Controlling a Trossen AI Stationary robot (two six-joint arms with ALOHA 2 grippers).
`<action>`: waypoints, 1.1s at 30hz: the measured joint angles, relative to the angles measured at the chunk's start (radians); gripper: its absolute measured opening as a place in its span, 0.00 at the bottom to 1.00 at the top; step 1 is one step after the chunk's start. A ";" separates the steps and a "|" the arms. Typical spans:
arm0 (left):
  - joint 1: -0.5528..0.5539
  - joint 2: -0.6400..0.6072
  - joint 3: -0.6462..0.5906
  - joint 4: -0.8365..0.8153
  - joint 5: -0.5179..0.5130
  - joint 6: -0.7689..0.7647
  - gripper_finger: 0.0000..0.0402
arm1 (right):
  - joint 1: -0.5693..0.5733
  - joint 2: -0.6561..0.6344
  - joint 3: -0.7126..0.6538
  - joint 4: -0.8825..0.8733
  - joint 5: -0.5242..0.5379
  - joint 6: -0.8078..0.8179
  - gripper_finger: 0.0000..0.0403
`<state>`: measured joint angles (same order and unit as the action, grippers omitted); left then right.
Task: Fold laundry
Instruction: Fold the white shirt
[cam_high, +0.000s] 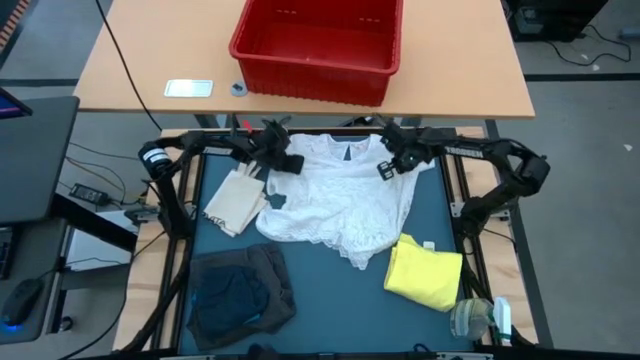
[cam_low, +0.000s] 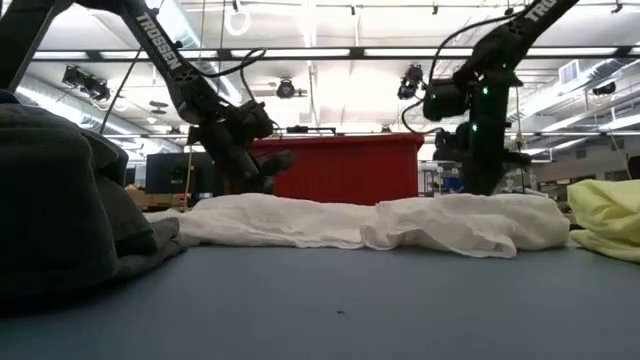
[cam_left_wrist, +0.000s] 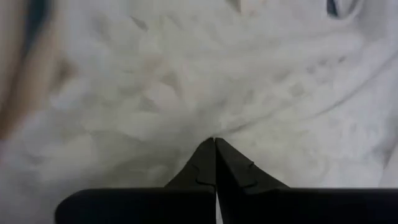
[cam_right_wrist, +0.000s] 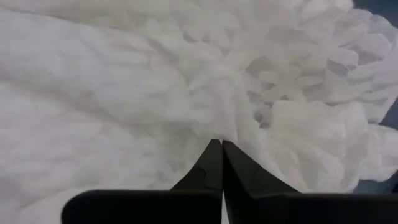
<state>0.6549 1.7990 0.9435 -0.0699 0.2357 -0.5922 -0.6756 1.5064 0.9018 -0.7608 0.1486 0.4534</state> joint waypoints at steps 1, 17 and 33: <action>0.017 -0.006 -0.001 -0.002 0.019 0.000 0.00 | -0.006 -0.008 0.014 -0.017 -0.026 -0.010 0.01; -0.013 -0.289 -0.001 0.024 0.182 0.096 0.00 | 0.671 -0.340 -0.206 -0.049 -0.264 0.565 0.01; -0.245 -0.346 -0.001 -0.226 0.128 0.327 0.00 | 1.261 -0.307 -0.207 0.020 -0.391 0.831 0.02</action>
<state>0.4103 1.4533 0.9424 -0.2960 0.3633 -0.2653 0.5853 1.1992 0.6953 -0.7410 -0.2428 1.2842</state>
